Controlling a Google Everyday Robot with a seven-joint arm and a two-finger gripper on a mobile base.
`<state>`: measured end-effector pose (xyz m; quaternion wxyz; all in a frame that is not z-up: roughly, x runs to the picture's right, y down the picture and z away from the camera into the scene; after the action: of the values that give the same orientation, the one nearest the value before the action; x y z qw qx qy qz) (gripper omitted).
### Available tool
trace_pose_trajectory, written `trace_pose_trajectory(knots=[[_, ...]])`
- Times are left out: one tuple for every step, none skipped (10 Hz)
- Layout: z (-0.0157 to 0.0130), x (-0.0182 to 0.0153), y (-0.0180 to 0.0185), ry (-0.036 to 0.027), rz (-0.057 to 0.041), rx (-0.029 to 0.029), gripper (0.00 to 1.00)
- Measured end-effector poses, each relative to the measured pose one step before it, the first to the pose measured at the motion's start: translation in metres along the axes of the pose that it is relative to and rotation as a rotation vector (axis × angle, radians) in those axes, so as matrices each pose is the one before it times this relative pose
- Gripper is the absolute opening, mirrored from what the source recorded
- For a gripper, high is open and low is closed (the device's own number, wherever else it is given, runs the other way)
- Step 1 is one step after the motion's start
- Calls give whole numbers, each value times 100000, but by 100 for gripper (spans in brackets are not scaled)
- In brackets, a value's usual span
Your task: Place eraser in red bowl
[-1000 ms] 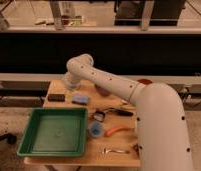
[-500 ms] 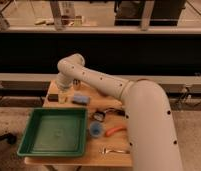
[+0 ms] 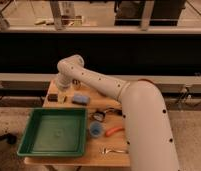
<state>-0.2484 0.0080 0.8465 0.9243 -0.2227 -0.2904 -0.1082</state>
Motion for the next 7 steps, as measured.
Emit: trace_pose_trajectory(knots=[[167, 105, -238, -531, -915, 915, 80], [273, 129, -230, -318, -927, 524, 80], [577, 194, -123, -369, -718, -35, 80], [800, 295, -144, -747, -443, -768, 80], [708, 252, -101, -485, -125, -1166, 80], [985, 237, -271, -914, -138, -1650, 80], [577, 160, -239, -631, 68, -828, 80]])
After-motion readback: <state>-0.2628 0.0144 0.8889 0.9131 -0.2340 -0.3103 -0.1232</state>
